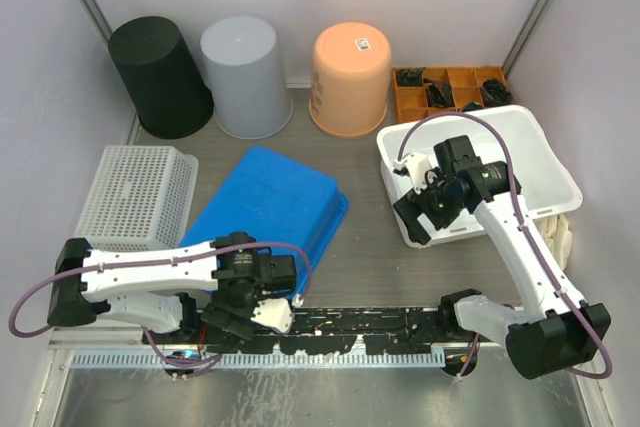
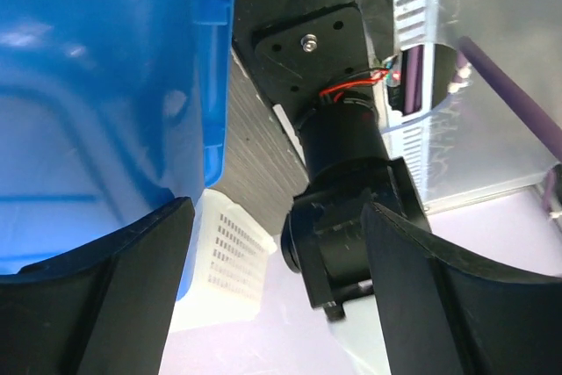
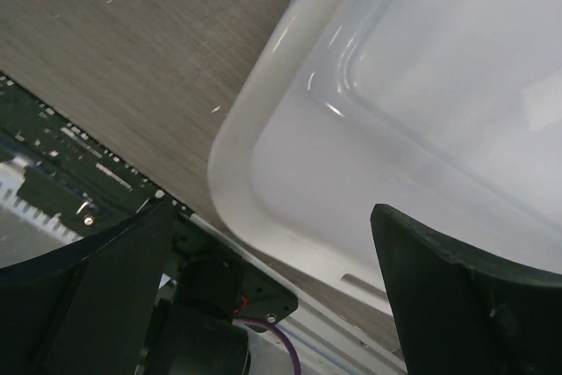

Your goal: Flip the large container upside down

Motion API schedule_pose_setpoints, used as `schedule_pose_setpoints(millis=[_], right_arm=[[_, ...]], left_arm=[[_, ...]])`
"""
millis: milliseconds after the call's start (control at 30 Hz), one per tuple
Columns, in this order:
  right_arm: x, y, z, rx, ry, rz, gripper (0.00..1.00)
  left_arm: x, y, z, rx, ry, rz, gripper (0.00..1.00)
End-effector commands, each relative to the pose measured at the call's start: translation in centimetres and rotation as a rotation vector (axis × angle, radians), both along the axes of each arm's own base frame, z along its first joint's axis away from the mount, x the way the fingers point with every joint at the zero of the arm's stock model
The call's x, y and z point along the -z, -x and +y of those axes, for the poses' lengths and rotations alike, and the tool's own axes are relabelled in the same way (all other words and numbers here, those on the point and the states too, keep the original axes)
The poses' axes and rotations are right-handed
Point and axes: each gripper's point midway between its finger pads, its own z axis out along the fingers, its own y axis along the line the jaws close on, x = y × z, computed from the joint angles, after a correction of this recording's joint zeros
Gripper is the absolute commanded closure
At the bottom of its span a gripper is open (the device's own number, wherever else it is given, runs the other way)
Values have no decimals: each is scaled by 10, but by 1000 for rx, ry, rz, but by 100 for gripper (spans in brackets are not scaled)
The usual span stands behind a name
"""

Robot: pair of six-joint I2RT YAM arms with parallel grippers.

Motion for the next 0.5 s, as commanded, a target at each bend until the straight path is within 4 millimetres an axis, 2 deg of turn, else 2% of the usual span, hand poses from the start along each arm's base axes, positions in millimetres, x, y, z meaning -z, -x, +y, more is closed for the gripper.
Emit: schedule_pose_setpoints(millis=[0,33,100,167,267,400,467], right_arm=[[-30,34,15,-136,-126,46,0],[-26,34,10,-126,-105,41,0],[-7,32,-9,-90,-5,33,0],[19,39,-22,-76,63,57,0],[39,42,-30,-70,98,57,2],[47,37,-27,-62,85,22,9],[45,31,-27,-55,96,-12,18]], left_arm=[[28,-17,-22,66,73,-104,20],[32,-25,-27,79,91,-149,20],[38,-48,-43,92,153,-275,21],[36,-69,-62,106,229,-392,20],[30,-83,-82,109,277,-469,20],[38,-97,-94,89,252,-513,19],[40,-103,-96,61,252,-508,20]])
